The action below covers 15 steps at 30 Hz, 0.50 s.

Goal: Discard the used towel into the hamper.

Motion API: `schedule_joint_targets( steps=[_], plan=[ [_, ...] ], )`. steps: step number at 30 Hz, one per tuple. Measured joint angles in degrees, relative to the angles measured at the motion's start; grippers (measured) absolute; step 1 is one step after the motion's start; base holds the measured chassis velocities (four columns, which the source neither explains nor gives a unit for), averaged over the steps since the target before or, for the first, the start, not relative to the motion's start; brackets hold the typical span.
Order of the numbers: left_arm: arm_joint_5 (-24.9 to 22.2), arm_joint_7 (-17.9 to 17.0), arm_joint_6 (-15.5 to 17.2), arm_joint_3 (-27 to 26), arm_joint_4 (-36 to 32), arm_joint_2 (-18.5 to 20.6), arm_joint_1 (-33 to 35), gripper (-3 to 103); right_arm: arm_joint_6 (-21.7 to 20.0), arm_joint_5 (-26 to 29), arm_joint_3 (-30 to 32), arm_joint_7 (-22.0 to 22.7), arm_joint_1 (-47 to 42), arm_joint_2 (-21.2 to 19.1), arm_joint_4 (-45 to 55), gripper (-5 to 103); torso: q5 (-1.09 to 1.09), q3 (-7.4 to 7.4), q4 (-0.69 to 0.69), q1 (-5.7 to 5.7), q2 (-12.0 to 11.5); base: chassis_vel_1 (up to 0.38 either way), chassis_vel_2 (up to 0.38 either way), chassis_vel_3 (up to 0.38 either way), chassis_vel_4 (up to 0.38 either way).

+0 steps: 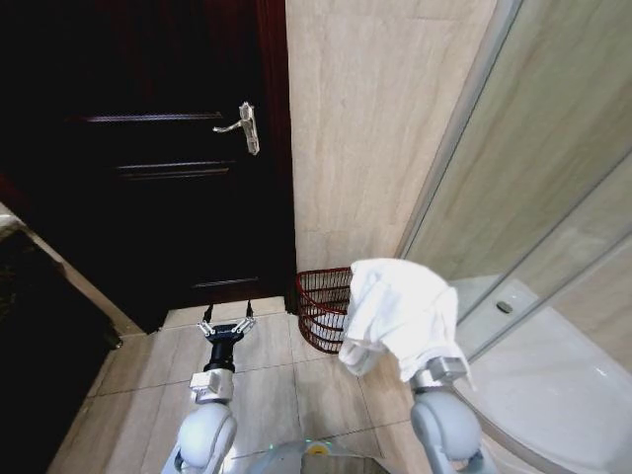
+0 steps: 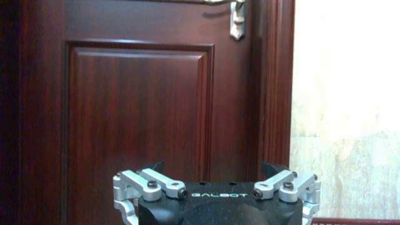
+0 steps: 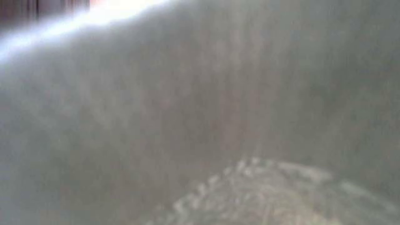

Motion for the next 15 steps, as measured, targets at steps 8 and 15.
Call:
schedule_joint_targets(
  steps=[8, 15],
  plan=[
    [-1.97, 0.96, -1.7, -2.72, 0.66, 1.73, 3.23, 100, -4.62, 13.07, 1.16, 3.55, 9.51, -8.12, 4.68, 8, 0.0, 0.06, -0.01, 0.05, 0.05, 0.007, -0.004, -0.002, 0.004],
    [-1.42, 1.2, -3.48, -3.79, -0.36, 0.78, 5.25, 100, -7.34, 20.55, -0.41, 4.7, 24.76, -12.38, -0.74, 8, 0.01, 0.08, 0.01, 0.06, 0.09, 0.0, 0.0, 0.0, 0.0]
  ],
)
